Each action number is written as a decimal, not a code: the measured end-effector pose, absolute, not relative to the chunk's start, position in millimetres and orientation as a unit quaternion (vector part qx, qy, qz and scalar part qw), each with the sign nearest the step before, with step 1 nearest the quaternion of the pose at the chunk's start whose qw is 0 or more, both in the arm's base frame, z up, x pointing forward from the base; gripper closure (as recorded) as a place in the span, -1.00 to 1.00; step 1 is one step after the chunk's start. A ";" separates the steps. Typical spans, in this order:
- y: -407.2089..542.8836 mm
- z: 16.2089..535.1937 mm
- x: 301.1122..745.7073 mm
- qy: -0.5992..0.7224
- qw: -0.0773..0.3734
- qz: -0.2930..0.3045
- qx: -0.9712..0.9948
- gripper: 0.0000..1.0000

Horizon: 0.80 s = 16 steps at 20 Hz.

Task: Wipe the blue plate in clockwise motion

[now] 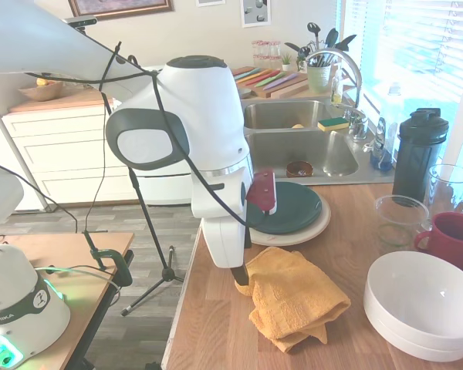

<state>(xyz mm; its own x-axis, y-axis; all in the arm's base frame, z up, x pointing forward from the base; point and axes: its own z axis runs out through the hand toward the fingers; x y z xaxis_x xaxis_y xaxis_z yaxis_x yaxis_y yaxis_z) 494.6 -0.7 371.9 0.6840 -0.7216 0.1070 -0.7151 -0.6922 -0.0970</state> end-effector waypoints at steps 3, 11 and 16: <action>-1.7 356.7 502.5 0.394 0.029 -0.074 -0.916 -1.00; -18.2 346.1 527.1 0.402 0.114 -0.041 -0.907 -1.00; -24.8 329.7 533.8 0.395 0.115 -0.013 -0.911 1.00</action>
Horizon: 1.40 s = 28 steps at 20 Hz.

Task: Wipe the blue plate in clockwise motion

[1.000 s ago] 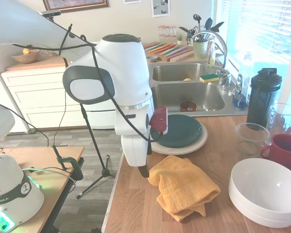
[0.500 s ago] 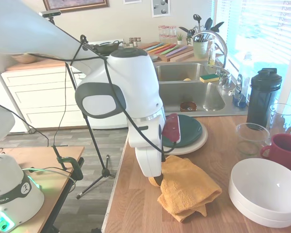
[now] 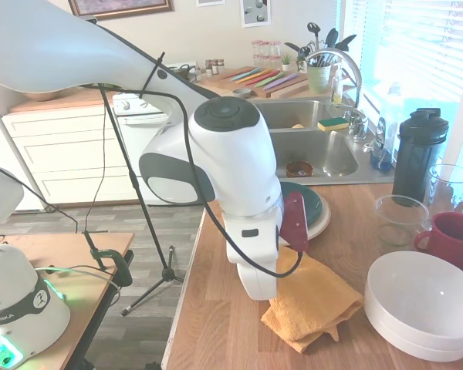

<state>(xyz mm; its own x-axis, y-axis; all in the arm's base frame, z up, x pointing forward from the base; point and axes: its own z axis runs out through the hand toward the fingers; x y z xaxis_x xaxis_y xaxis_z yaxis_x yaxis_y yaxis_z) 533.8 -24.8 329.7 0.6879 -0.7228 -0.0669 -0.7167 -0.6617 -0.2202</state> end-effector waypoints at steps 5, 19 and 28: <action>-25.1 323.4 538.3 0.393 0.113 -0.007 -0.912 1.00; -23.4 323.9 538.9 0.389 0.111 -0.010 -0.914 1.00; -23.3 324.2 539.2 0.386 0.108 -0.013 -0.916 1.00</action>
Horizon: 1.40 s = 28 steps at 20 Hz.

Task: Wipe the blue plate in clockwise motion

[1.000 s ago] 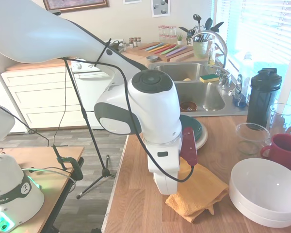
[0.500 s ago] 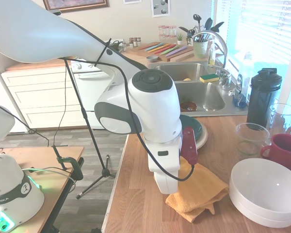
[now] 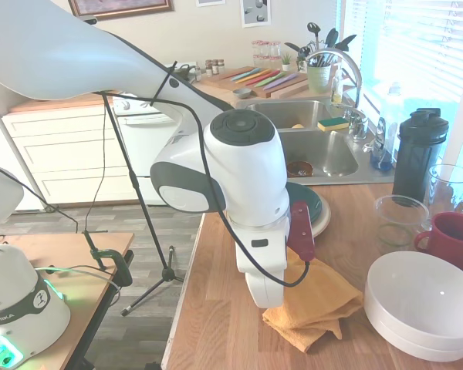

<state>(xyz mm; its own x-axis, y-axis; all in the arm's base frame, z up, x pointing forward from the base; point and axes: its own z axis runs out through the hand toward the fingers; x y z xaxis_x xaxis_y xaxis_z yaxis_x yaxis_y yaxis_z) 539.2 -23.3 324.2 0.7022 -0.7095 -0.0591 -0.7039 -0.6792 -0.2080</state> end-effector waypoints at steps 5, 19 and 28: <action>-14.4 332.8 533.2 0.376 0.090 -0.024 -0.922 1.00; 73.5 443.3 500.5 0.346 0.050 -0.082 -0.933 1.00; 150.7 459.5 509.5 0.312 0.021 -0.100 -0.944 1.00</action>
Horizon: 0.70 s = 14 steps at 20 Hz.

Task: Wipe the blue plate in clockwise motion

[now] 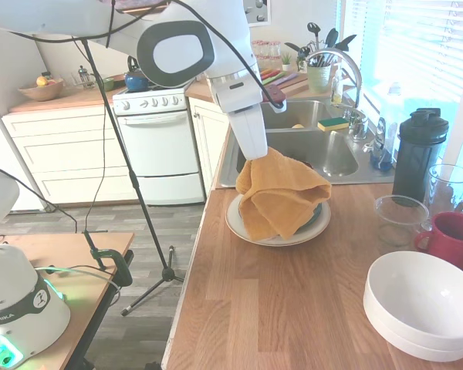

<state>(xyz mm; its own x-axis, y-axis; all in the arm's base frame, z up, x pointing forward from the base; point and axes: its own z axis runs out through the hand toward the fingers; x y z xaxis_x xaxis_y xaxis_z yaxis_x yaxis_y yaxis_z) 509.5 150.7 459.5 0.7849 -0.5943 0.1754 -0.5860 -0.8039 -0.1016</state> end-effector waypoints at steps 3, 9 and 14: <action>173.1 432.1 516.7 0.299 -0.004 -0.093 -0.950 1.00; 204.3 403.1 519.2 0.272 -0.037 -0.097 -0.957 1.00; 221.1 382.2 509.9 0.255 -0.064 -0.101 -0.960 1.00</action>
